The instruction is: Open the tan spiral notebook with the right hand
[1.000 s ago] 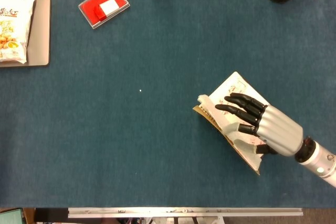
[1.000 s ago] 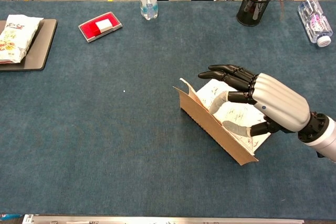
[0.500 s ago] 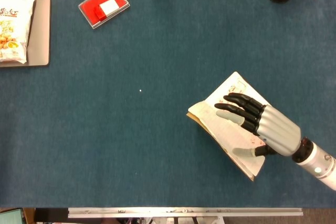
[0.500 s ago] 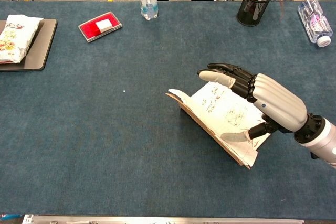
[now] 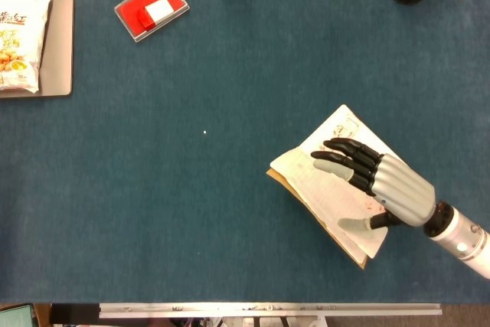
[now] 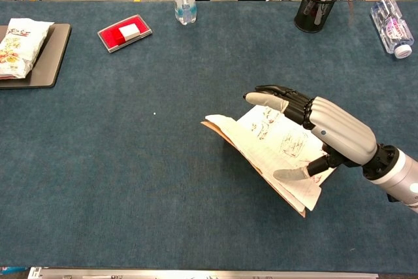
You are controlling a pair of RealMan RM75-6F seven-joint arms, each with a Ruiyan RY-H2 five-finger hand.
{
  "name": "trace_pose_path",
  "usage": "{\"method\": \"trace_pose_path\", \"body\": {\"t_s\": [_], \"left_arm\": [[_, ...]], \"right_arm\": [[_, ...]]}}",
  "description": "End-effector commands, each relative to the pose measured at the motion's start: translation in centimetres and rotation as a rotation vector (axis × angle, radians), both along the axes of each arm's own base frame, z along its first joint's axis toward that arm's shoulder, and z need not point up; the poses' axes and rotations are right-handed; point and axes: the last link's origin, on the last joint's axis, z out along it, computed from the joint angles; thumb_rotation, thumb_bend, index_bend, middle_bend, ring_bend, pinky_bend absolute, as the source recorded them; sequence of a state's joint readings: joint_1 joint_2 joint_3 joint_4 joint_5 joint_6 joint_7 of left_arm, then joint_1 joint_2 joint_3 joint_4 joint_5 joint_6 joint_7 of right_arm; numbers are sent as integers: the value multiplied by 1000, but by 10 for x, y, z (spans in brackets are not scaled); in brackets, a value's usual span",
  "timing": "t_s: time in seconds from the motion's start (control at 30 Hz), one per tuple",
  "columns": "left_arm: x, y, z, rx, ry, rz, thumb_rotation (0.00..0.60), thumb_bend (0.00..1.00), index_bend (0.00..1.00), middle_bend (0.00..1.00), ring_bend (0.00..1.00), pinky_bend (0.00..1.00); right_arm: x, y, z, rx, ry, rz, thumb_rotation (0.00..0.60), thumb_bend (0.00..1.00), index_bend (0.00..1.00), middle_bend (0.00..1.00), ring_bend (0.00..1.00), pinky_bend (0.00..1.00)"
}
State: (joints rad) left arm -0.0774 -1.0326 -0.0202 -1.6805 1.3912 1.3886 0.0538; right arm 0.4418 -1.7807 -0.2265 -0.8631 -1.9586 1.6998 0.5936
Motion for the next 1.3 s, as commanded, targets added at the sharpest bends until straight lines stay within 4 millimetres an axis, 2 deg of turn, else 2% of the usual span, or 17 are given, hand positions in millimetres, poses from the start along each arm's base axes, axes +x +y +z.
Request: {"method": "trace_pose_path", "body": {"t_s": [0.03,0.4,1.3], "left_arm": [[0,0,0,-1,2,1,600,429,444,363,280,447],[0,0,-1,-4,4,2,600,429,444,363,280,447],[0,0,-1,-6,4,1,600,429,444,363,280,447]], "right_arm": [[0,0,0,6,-4,-10,600,0,0,125,0,110],[-4,-2,-1,-16,16,-40,600,0,0,125,0,110],[-3,4,-14,54,47,-28,600,0,0,125,0,110]]}}
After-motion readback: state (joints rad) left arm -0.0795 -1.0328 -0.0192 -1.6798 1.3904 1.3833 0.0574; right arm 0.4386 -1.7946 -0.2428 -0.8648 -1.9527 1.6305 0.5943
